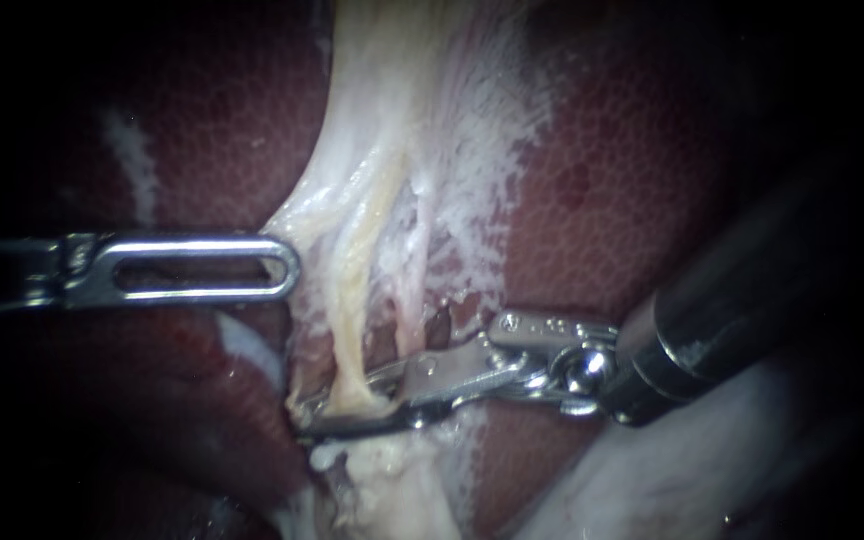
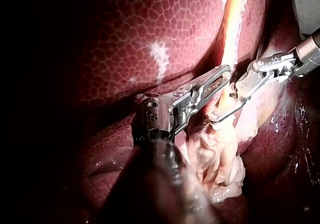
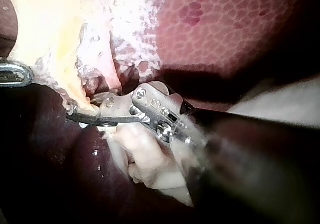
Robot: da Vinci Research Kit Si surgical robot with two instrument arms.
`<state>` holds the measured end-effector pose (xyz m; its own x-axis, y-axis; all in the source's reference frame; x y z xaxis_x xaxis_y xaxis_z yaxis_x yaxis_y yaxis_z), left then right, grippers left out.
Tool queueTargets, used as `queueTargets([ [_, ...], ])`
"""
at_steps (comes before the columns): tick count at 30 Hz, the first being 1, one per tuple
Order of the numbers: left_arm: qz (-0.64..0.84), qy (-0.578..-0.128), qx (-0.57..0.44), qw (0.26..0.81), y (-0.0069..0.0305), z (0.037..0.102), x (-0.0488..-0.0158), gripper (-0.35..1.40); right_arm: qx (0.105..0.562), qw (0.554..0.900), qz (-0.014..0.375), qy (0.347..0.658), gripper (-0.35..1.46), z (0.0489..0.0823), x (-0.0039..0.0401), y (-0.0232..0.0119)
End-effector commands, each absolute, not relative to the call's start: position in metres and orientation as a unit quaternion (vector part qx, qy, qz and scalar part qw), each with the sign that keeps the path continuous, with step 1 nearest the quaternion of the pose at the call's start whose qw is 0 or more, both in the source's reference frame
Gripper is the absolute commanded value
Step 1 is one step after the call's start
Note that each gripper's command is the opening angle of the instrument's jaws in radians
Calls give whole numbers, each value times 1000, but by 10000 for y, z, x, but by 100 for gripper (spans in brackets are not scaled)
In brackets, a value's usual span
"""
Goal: Going back second clip left tube
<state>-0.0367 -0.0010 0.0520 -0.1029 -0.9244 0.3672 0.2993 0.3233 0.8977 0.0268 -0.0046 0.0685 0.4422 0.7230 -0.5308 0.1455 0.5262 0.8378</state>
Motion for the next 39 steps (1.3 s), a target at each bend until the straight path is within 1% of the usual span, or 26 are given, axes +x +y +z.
queueTargets([
  [1,-506,-544,287,605,-10,520,-367,-35,444,724,199,489,-35,685,268,-46],
  [13,-506,-544,287,605,-10,520,-367,-35,444,724,199,489,-34,685,269,-46],
  [14,-506,-544,287,605,-10,520,-367,-35,442,724,201,489,-21,685,269,-46],
  [16,-506,-544,287,605,-11,520,-367,-35,434,727,195,495,-8,685,270,-45],
  [17,-506,-544,287,605,-11,521,-367,-35,429,729,188,499,3,685,270,-45],
  [18,-506,-544,287,605,-11,521,-367,-35,416,734,172,508,13,685,271,-44],
  [19,-506,-544,287,605,-11,521,-367,-35,410,736,163,513,23,686,271,-44],
  [21,-506,-544,287,605,-11,521,-367,-35,395,741,146,524,38,686,272,-42],
  [24,-506,-544,287,605,-11,521,-367,-35,373,747,125,536,47,687,272,-40],
  [28,-506,-544,287,605,-11,521,-367,-35,356,751,105,546,53,684,272,-38],
  [34,-506,-544,287,605,-11,520,-367,-35,334,756,93,555,57,679,269,-33],
  [39,-506,-544,287,605,-12,520,-367,-35,328,757,87,558,58,675,264,-28],
])
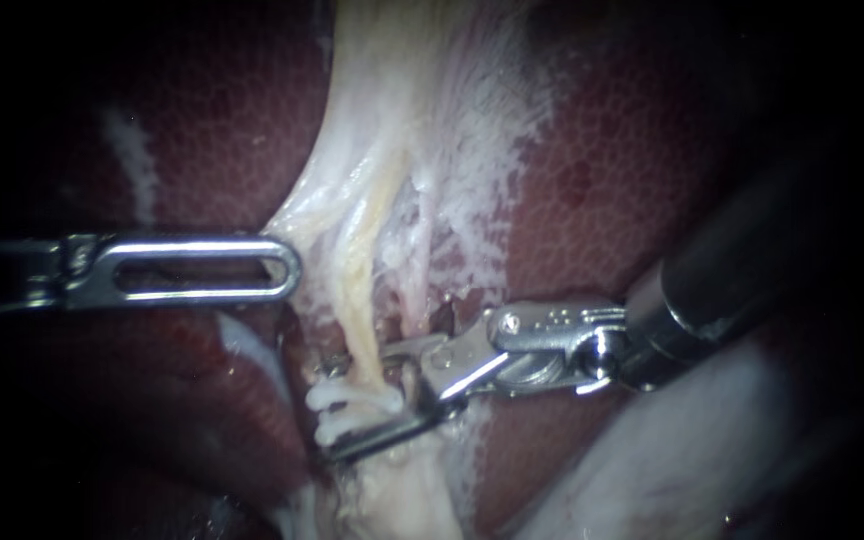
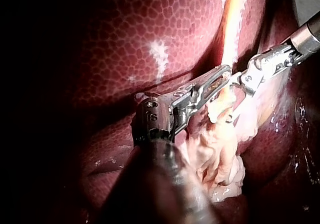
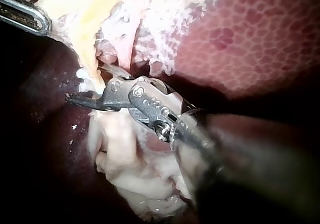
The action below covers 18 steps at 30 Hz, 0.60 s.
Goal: Going back second clip left tube
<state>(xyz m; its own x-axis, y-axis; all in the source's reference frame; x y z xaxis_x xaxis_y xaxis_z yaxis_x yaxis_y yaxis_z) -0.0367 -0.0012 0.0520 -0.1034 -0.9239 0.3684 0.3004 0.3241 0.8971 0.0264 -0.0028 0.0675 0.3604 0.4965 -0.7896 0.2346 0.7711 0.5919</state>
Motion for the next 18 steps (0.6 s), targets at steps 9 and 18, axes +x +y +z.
queueTargets([
  [9,-506,-544,287,605,-12,520,-367,-35,318,760,87,559,60,666,246,-19],
  [18,-506,-544,287,605,-12,520,-366,-35,327,755,91,561,60,654,215,-21],
])
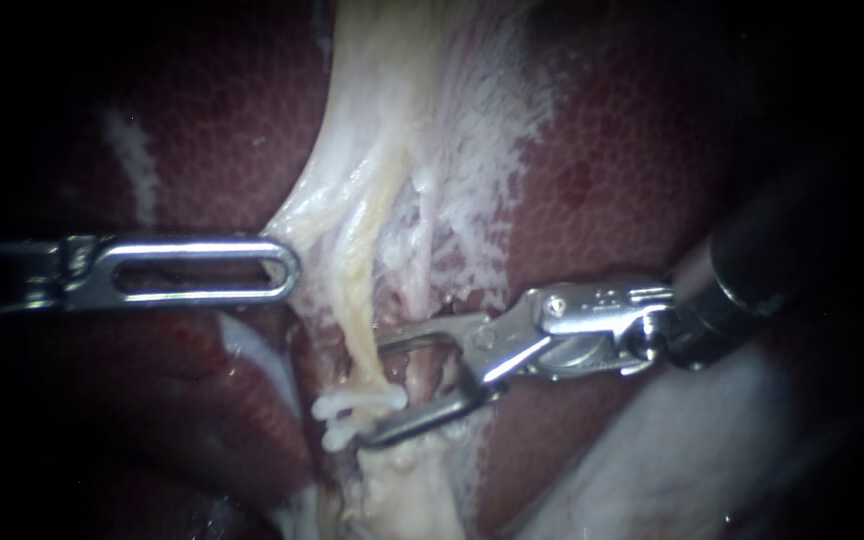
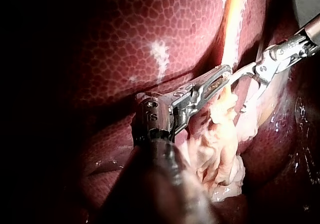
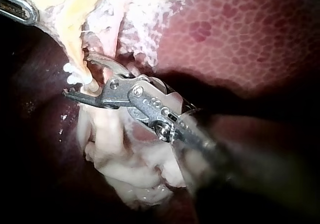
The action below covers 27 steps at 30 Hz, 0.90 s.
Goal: Going back second clip left tube
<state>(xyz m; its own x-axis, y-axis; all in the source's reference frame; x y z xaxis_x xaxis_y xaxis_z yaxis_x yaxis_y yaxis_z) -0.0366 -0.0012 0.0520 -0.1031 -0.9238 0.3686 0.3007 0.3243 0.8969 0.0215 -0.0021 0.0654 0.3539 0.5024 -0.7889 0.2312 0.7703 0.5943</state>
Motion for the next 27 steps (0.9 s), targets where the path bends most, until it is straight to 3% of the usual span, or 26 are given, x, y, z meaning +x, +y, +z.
queueTargets([
  [1,-506,-544,287,605,-12,521,-366,-35,328,755,91,561,60,652,211,-21],
  [20,-505,-544,287,606,-12,523,-365,-35,322,755,129,557,60,619,136,19],
  [27,-505,-544,287,606,-13,525,-365,-35,292,764,110,565,60,609,115,36],
])
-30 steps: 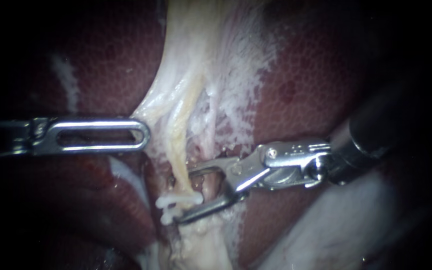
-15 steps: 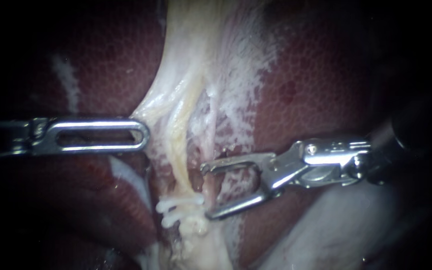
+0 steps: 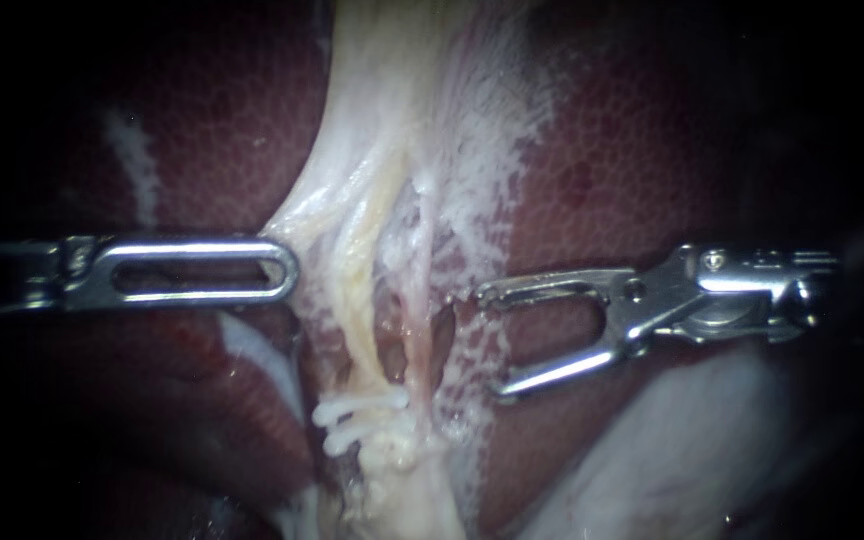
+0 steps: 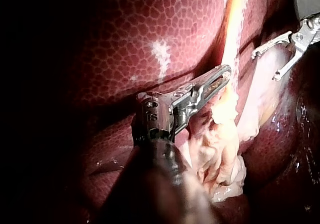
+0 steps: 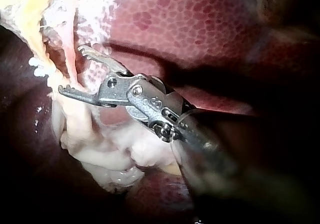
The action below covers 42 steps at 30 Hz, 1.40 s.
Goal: Going back second clip left tube
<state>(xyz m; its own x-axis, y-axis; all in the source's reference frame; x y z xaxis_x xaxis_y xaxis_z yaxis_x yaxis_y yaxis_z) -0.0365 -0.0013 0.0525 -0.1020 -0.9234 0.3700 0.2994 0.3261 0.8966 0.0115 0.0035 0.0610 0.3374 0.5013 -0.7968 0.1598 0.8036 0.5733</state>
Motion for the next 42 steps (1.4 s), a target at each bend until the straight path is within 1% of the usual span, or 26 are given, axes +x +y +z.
queueTargets([
  [1,-505,-544,287,606,-13,525,-365,-35,290,764,108,566,60,609,113,36],
  [8,-505,-544,287,606,-13,525,-365,-35,281,767,104,568,60,603,101,43],
  [28,-504,-545,286,606,-11,534,-365,-35,278,768,100,569,60,600,93,44],
  [36,-504,-543,278,612,-15,552,-379,-35,278,768,100,569,60,600,93,44],
  [42,-501,-537,283,617,-24,569,-401,-35,278,768,100,569,60,600,93,44],
])
